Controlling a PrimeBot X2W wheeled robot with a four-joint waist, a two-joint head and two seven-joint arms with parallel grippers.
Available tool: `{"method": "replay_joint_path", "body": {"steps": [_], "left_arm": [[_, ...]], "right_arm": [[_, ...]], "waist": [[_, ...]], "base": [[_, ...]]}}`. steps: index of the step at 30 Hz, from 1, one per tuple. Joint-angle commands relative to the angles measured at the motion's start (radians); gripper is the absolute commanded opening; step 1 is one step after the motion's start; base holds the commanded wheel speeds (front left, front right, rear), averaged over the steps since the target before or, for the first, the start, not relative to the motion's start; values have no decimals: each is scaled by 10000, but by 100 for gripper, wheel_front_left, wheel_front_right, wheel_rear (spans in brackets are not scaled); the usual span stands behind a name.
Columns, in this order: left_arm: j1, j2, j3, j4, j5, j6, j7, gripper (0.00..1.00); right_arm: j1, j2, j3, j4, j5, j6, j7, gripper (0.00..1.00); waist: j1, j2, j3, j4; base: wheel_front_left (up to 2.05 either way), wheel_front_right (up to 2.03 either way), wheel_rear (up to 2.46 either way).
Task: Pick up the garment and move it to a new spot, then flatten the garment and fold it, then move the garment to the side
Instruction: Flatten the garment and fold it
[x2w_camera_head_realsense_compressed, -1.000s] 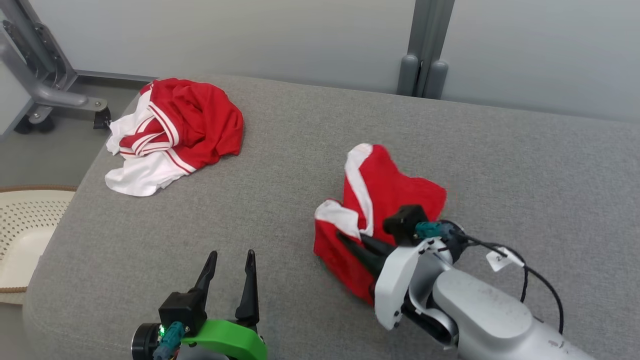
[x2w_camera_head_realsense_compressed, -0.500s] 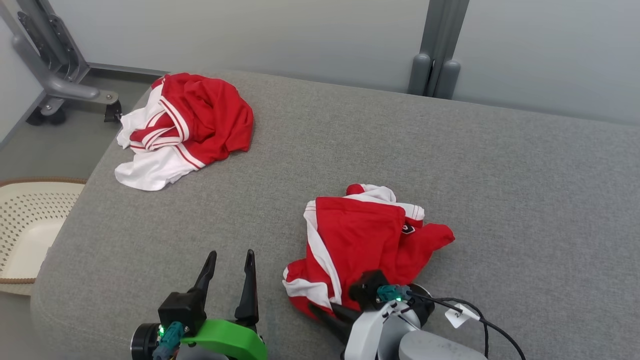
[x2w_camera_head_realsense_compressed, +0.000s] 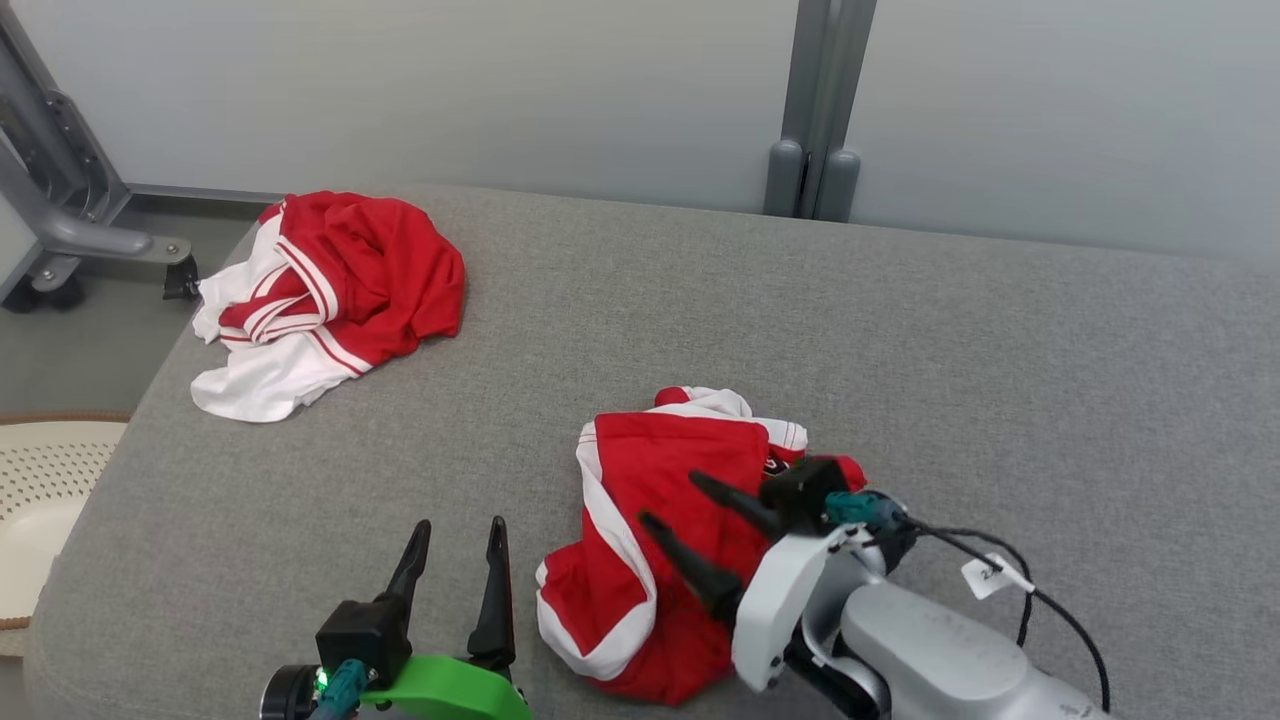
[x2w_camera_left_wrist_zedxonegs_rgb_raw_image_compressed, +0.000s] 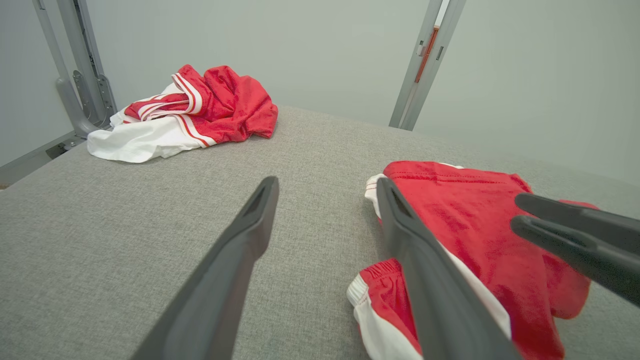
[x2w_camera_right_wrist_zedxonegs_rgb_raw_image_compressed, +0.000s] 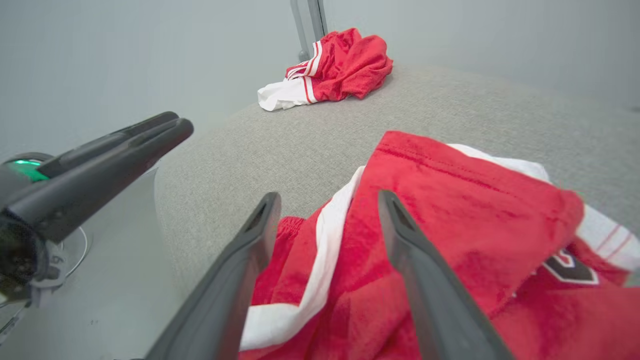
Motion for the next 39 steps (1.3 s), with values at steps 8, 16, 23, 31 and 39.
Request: {"method": "replay_joint_path", "body": {"steps": [8,16,23,31,39], "left_arm": [[-172,38,-210,-126,74,-77,-9,100],[-528,37,-462,-284,-69,-24,-9,100],[-595,37,-632,-387,-216,40,-9,100],[-619,35,-726,-481,-358,176,-9,100],[-594,37,-574,-499,-271,215,-9,100]], "right_arm": [[-1233,-587,-653,1097,-1446,-14,44,100],[-2340,-716,38,2573,-1760,-14,868,100],[-2881,-760,1089,3108,-1288,-14,1736,100],[-3303,-845,2088,3247,-565,-14,2197,0],[-3707,-973,2329,3296,-315,-15,986,0]], "waist": [[0,0,202,810],[0,0,942,2317],[0,0,1185,2869],[0,0,1374,2780],[0,0,1273,1888]], "base": [[0,0,0],[0,0,0],[0,0,0],[0,0,0],[0,0,0]]}}
